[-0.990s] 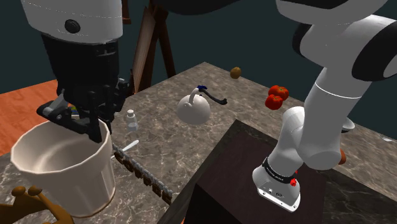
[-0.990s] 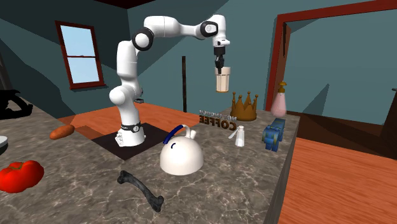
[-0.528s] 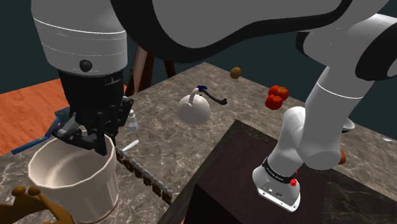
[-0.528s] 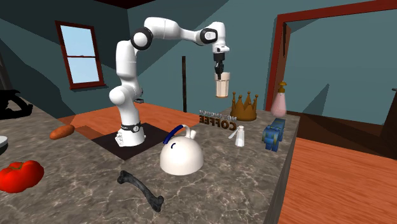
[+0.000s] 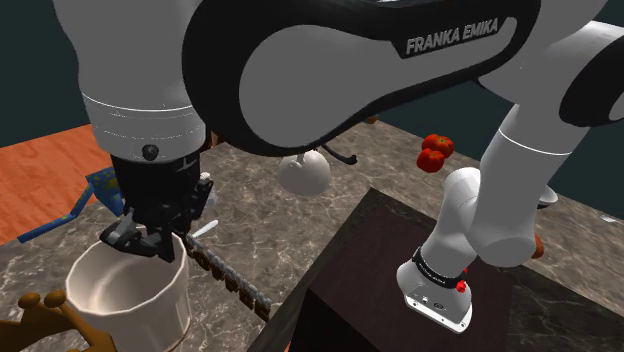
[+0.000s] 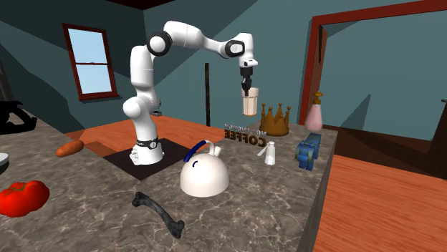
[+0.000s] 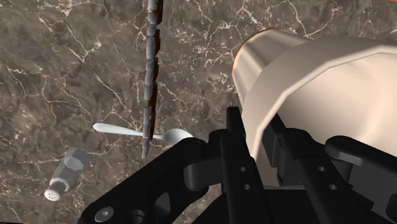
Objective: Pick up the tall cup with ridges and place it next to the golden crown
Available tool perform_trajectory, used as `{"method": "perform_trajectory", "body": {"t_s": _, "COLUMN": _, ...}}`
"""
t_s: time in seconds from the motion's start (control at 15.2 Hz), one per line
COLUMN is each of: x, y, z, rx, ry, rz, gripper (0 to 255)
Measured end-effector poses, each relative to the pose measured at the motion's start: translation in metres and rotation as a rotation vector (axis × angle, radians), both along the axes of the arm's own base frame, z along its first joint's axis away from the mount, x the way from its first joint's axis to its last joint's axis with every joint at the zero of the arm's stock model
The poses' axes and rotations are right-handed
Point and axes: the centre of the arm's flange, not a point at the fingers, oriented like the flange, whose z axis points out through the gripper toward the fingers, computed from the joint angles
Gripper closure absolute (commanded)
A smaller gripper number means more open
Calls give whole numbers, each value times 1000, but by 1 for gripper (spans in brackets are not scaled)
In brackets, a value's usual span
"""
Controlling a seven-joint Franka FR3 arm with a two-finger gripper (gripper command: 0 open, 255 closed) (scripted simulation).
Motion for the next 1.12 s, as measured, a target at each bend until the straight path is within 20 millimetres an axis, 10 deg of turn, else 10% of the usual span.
{"method": "perform_trajectory", "body": {"t_s": 1.12, "x": 0, "y": 0, "z": -90, "rx": 0, "ry": 0, "rz": 0, "gripper": 255}}
